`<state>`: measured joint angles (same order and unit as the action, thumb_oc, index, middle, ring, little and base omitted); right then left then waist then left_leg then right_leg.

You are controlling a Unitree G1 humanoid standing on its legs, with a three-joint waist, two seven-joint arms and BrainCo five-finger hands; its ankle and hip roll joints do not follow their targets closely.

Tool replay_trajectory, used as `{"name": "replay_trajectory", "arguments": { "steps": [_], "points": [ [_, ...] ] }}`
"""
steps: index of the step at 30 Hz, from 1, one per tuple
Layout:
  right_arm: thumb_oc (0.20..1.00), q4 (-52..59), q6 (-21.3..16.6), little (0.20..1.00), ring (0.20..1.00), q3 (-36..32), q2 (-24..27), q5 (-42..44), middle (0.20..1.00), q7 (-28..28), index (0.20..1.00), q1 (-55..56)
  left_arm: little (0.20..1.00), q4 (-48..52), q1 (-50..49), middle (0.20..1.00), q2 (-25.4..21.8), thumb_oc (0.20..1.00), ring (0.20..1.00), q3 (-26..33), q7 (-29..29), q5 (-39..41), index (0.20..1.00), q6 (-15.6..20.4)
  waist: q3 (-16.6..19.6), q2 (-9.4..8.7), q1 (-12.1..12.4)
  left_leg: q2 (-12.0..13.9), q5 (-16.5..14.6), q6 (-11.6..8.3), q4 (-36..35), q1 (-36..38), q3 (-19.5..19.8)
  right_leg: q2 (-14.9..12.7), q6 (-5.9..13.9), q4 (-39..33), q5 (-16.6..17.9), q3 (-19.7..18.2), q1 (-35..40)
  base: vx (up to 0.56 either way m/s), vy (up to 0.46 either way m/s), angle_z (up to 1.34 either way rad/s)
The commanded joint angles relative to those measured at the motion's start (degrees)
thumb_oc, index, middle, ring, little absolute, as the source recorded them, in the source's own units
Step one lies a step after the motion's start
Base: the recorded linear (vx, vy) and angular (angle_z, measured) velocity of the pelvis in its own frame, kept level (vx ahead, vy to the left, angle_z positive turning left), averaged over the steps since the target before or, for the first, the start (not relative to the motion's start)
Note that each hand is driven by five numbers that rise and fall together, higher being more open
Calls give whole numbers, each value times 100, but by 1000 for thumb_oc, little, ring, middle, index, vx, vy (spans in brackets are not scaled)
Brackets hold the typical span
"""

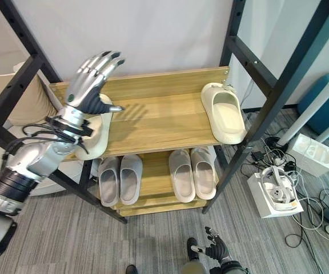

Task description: Arrange the slippers neatly on the shoe rack.

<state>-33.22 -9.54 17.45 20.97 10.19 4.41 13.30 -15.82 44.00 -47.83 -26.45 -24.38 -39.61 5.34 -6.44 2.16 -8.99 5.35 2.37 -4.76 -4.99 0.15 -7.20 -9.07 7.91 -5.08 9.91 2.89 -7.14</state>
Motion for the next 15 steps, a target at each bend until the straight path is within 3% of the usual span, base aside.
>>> {"name": "replay_trajectory", "arguments": {
  "steps": [1,9,15],
  "points": [
    [1000,327,-270,1000,1000,46,12,105,1000,-9,1000,-76,1000,-72,694,1000,-213,1000,1000,136,-343,-453,1000,-250,29,-159,46,77,-464,-139,-1,106,95,-33,320,8,-850,1,610,0,0,0],
    [1000,274,-251,1000,1000,-8,21,118,1000,11,1000,-63,1000,-385,454,1000,-895,1000,1000,291,-285,-762,1000,-526,52,-122,68,87,-470,-154,-1,143,67,-18,322,8,-858,-39,605,15,-5,-4],
    [1000,291,-264,1000,1000,14,28,97,1000,81,1000,-55,1000,-887,339,1000,-886,1000,1000,164,-207,-906,1000,-668,45,-118,39,107,-473,-149,-1,136,56,-3,319,8,-861,-48,584,6,-3,-5]
  ]
}}
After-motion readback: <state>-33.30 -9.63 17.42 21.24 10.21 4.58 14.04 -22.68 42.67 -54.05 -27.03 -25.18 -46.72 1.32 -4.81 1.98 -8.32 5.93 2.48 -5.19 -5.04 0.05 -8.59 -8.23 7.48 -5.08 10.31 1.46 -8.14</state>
